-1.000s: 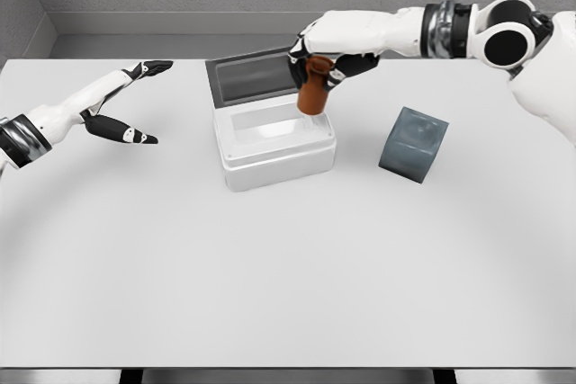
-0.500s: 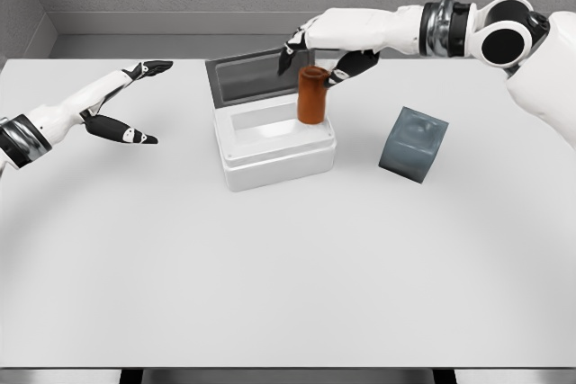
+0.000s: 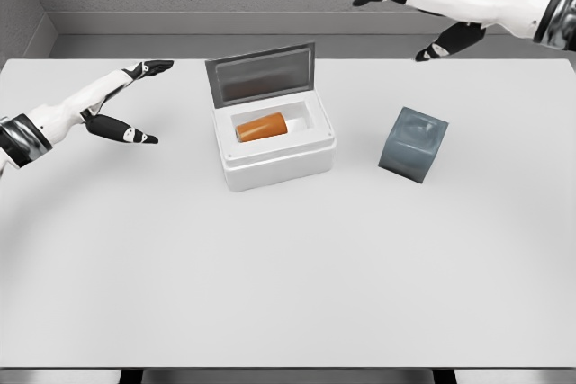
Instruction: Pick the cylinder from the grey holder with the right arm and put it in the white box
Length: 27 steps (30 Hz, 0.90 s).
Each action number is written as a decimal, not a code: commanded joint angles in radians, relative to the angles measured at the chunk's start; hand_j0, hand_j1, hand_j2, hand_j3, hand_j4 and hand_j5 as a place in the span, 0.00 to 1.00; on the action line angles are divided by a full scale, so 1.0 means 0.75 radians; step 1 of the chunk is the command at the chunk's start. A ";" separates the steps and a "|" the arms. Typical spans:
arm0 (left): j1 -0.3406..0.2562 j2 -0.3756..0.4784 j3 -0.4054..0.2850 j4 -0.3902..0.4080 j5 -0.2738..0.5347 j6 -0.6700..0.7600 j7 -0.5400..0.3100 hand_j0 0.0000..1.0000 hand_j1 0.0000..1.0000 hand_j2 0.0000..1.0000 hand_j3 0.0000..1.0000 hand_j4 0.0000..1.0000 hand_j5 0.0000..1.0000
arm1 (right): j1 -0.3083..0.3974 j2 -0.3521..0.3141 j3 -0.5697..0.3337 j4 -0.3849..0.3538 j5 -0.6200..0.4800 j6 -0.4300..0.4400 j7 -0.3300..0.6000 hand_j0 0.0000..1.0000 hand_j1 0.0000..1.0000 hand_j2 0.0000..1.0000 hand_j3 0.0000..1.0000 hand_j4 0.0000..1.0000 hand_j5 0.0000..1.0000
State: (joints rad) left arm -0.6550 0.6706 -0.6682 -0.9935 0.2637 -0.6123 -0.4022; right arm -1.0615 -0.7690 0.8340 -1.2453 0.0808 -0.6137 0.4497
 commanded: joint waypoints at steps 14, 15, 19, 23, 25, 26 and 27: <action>-0.016 -0.098 0.003 0.010 0.004 0.002 -0.061 1.00 1.00 1.00 1.00 1.00 1.00 | 0.223 -0.347 -0.063 -0.328 -0.012 0.004 -0.023 1.00 1.00 1.00 1.00 1.00 1.00; -0.018 -0.101 0.003 0.010 -0.002 0.002 -0.061 1.00 1.00 1.00 1.00 1.00 1.00 | 0.223 -0.353 -0.069 -0.328 -0.012 0.004 -0.021 1.00 1.00 1.00 1.00 1.00 1.00; -0.031 -0.111 0.007 0.020 -0.008 0.002 -0.061 1.00 1.00 1.00 1.00 1.00 1.00 | 0.286 -0.361 -0.145 -0.328 -0.010 0.004 -0.021 1.00 1.00 1.00 1.00 1.00 1.00; -0.033 -0.131 0.032 0.022 -0.012 0.002 -0.061 1.00 1.00 1.00 1.00 1.00 1.00 | 0.290 -0.359 -0.155 -0.328 -0.010 0.004 -0.019 1.00 1.00 1.00 1.00 1.00 1.00; -0.035 -0.137 0.034 0.036 -0.012 0.002 -0.061 1.00 1.00 1.00 1.00 1.00 1.00 | 0.290 -0.359 -0.155 -0.328 -0.010 0.004 -0.019 1.00 1.00 1.00 1.00 1.00 1.00; -0.035 -0.141 0.034 0.040 -0.012 0.002 -0.061 1.00 1.00 1.00 1.00 1.00 1.00 | 0.292 -0.357 -0.155 -0.328 -0.010 0.004 -0.019 1.00 1.00 1.00 1.00 1.00 1.00; -0.049 -0.141 0.034 0.040 -0.012 0.002 -0.061 1.00 1.00 1.00 1.00 1.00 1.00 | 0.295 -0.355 -0.155 -0.328 -0.010 0.004 -0.019 1.00 1.00 1.00 1.00 1.00 1.00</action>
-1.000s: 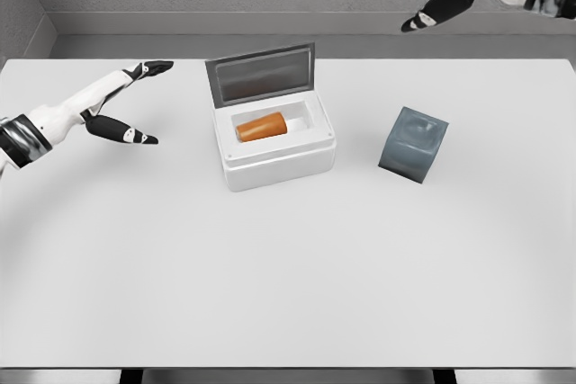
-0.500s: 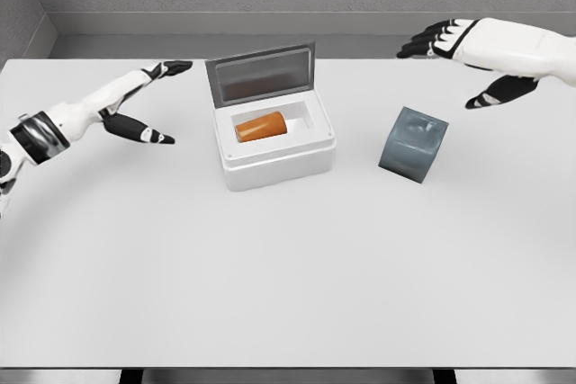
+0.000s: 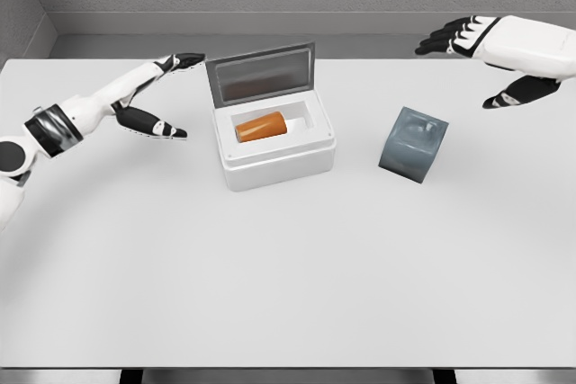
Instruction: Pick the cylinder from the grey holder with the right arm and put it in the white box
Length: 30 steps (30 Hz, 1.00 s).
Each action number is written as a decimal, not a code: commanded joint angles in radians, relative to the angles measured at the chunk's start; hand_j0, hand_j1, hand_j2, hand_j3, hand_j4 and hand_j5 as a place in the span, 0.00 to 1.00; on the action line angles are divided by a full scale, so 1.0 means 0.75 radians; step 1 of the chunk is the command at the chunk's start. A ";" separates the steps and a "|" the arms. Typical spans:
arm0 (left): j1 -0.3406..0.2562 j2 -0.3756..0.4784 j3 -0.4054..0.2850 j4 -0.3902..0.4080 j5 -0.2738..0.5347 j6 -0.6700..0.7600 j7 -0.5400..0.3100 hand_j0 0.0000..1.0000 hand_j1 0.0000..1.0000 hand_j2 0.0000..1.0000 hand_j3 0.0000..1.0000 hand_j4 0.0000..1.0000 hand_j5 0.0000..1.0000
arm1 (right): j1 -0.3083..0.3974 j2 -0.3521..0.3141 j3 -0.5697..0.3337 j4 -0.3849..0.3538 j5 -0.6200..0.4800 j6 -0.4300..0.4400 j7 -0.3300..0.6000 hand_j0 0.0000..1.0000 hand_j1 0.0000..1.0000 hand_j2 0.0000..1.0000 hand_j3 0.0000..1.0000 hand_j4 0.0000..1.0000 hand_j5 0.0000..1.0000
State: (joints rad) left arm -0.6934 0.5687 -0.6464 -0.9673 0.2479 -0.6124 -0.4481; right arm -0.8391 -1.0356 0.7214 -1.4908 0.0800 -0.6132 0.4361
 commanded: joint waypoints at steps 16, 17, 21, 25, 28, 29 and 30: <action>-0.041 -0.079 0.009 0.081 -0.050 0.002 -0.002 1.00 1.00 1.00 1.00 1.00 1.00 | 0.012 0.011 -0.019 0.002 -0.009 0.003 -0.001 1.00 1.00 1.00 1.00 1.00 1.00; -0.039 -0.079 0.009 0.081 -0.050 0.002 -0.002 1.00 1.00 1.00 1.00 1.00 1.00 | 0.012 0.013 -0.019 0.002 -0.009 0.003 -0.001 1.00 1.00 1.00 1.00 1.00 1.00; -0.029 -0.075 0.007 0.067 -0.048 0.002 -0.024 1.00 1.00 1.00 1.00 1.00 1.00 | 0.012 0.021 -0.017 0.012 -0.011 0.003 -0.001 1.00 1.00 1.00 1.00 1.00 1.00; -0.027 -0.067 0.009 0.038 -0.075 0.002 -0.024 1.00 1.00 1.00 1.00 1.00 1.00 | 0.010 0.021 -0.017 0.030 -0.013 0.003 -0.001 1.00 1.00 1.00 1.00 1.00 1.00; -0.025 -0.063 0.009 0.028 -0.075 0.002 -0.024 1.00 1.00 1.00 1.00 1.00 1.00 | 0.010 0.025 -0.017 0.032 -0.011 0.003 -0.001 1.00 1.00 1.00 1.00 1.00 1.00; -0.025 -0.063 0.009 0.026 -0.075 0.002 -0.024 1.00 1.00 1.00 1.00 1.00 1.00 | 0.010 0.035 -0.015 0.039 -0.011 0.003 0.001 1.00 1.00 1.00 1.00 1.00 1.00; -0.025 -0.061 0.009 0.011 -0.075 0.002 -0.024 1.00 1.00 1.00 1.00 1.00 1.00 | 0.010 0.033 -0.015 0.041 -0.011 0.003 0.001 1.00 1.00 1.00 1.00 1.00 1.00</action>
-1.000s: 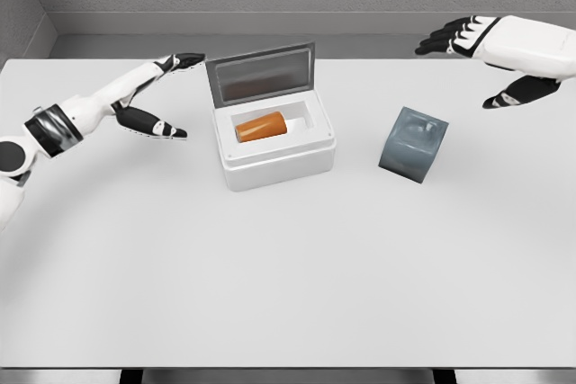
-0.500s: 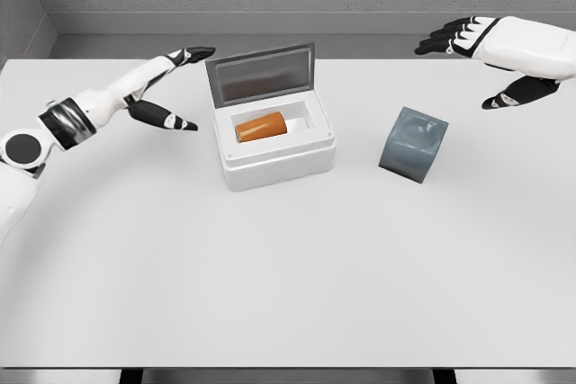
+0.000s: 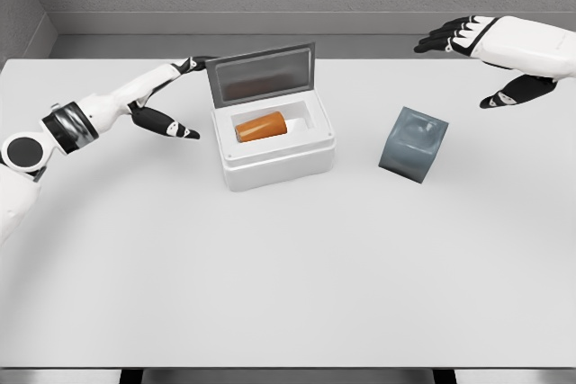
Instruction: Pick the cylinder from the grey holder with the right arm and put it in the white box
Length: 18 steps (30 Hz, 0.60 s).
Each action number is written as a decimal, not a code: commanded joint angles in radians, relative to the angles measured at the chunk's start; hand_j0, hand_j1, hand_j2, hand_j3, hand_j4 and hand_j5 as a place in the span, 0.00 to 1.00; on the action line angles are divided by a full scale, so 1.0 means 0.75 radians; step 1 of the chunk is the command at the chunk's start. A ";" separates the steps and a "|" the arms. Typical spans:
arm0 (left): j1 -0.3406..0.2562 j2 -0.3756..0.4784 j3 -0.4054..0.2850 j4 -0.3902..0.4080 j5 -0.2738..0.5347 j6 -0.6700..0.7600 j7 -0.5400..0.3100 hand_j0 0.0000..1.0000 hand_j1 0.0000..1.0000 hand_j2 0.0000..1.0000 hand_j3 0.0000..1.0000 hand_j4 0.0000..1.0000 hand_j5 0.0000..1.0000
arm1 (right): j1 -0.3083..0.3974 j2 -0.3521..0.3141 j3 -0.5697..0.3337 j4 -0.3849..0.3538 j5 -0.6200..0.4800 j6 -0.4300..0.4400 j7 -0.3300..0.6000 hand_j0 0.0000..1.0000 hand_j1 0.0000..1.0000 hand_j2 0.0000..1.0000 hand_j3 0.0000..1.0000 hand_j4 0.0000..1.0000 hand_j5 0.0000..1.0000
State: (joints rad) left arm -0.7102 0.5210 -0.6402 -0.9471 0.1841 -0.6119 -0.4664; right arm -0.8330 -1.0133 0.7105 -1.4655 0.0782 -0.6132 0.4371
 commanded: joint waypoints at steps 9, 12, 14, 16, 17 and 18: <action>0.008 0.054 0.003 -0.071 0.008 0.001 0.000 1.00 1.00 1.00 1.00 1.00 1.00 | 0.002 0.009 0.002 0.003 -0.008 0.003 0.000 1.00 1.00 1.00 1.00 1.00 1.00; 0.016 0.113 0.003 -0.065 0.010 0.001 -0.004 1.00 1.00 1.00 1.00 1.00 1.00 | 0.006 0.009 0.002 -0.001 -0.008 0.003 -0.002 1.00 1.00 1.00 1.00 1.00 1.00; 0.045 0.140 0.029 -0.060 0.023 0.001 -0.020 1.00 1.00 1.00 1.00 1.00 1.00 | 0.016 0.009 0.004 -0.016 -0.008 0.003 -0.002 1.00 1.00 1.00 1.00 1.00 1.00; 0.084 0.177 0.060 -0.060 0.027 0.001 -0.020 1.00 1.00 1.00 1.00 1.00 1.00 | 0.043 0.009 0.004 -0.028 -0.008 0.003 -0.002 1.00 1.00 1.00 1.00 1.00 1.00; 0.098 0.199 0.064 -0.058 0.029 0.001 -0.020 1.00 1.00 1.00 1.00 1.00 1.00 | 0.043 0.007 0.006 -0.030 -0.008 0.003 -0.002 1.00 1.00 1.00 1.00 1.00 1.00; 0.112 0.217 0.089 -0.058 0.027 0.001 -0.022 1.00 1.00 1.00 1.00 1.00 1.00 | 0.045 0.005 0.008 -0.030 -0.006 0.003 -0.002 1.00 1.00 1.00 1.00 1.00 1.00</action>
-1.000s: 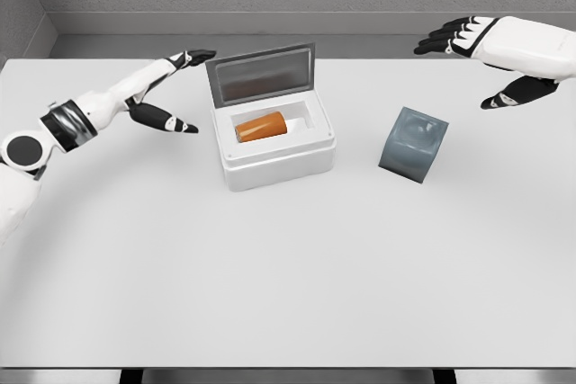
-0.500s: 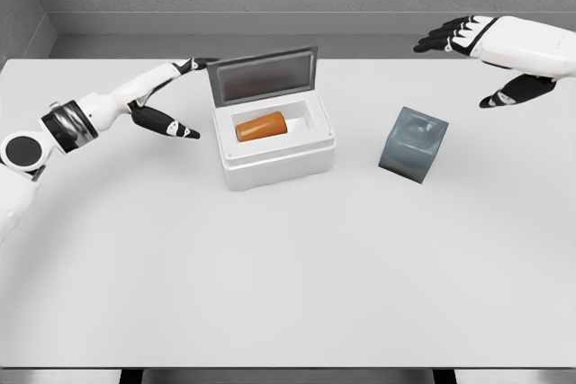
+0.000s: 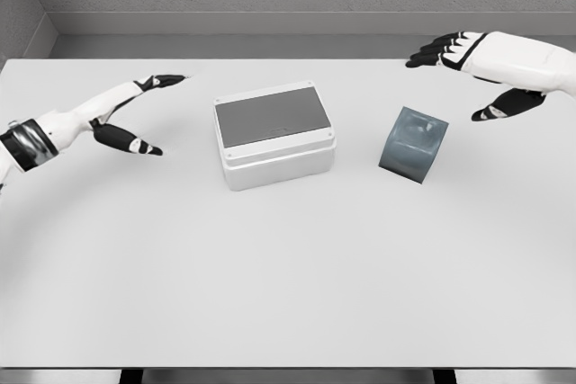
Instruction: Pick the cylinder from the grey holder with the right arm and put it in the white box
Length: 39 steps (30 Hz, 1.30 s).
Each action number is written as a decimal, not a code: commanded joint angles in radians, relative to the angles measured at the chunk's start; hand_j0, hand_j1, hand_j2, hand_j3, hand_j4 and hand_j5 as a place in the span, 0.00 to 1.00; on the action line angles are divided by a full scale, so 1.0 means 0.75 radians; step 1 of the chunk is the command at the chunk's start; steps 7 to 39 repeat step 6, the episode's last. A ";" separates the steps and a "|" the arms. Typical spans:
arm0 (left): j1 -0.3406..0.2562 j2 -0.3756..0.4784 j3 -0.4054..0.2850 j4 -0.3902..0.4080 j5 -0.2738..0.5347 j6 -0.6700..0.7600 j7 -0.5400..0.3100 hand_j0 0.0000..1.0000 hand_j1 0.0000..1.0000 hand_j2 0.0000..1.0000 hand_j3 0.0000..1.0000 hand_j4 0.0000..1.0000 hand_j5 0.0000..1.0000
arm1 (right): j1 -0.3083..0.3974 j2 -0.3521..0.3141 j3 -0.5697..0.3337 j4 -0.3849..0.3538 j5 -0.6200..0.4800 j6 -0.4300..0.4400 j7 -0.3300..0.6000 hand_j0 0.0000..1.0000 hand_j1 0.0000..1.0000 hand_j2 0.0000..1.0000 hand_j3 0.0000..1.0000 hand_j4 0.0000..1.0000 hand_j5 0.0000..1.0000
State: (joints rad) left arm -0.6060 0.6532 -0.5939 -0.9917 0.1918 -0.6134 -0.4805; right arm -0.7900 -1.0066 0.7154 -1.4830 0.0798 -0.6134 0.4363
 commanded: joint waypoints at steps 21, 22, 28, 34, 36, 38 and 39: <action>0.037 0.076 0.119 -0.003 0.020 0.003 -0.010 1.00 1.00 1.00 1.00 1.00 1.00 | 0.029 -0.016 0.003 -0.017 -0.008 0.003 -0.001 1.00 1.00 1.00 1.00 1.00 1.00; 0.037 0.076 0.119 -0.003 0.020 0.003 -0.010 1.00 1.00 1.00 1.00 1.00 1.00 | 0.029 -0.016 0.003 -0.017 -0.008 0.003 -0.001 1.00 1.00 1.00 1.00 1.00 1.00; 0.037 0.076 0.119 -0.003 0.020 0.003 -0.010 1.00 1.00 1.00 1.00 1.00 1.00 | 0.029 -0.016 0.003 -0.017 -0.008 0.003 -0.001 1.00 1.00 1.00 1.00 1.00 1.00; 0.037 0.076 0.119 -0.003 0.020 0.003 -0.010 1.00 1.00 1.00 1.00 1.00 1.00 | 0.029 -0.016 0.003 -0.017 -0.008 0.003 -0.001 1.00 1.00 1.00 1.00 1.00 1.00; 0.037 0.076 0.119 -0.003 0.020 0.003 -0.010 1.00 1.00 1.00 1.00 1.00 1.00 | 0.029 -0.016 0.003 -0.017 -0.008 0.003 -0.001 1.00 1.00 1.00 1.00 1.00 1.00; 0.037 0.076 0.119 -0.003 0.020 0.003 -0.010 1.00 1.00 1.00 1.00 1.00 1.00 | 0.029 -0.016 0.003 -0.017 -0.008 0.003 -0.001 1.00 1.00 1.00 1.00 1.00 1.00; 0.037 0.076 0.119 -0.003 0.020 0.003 -0.010 1.00 1.00 1.00 1.00 1.00 1.00 | 0.029 -0.016 0.003 -0.017 -0.008 0.003 -0.001 1.00 1.00 1.00 1.00 1.00 1.00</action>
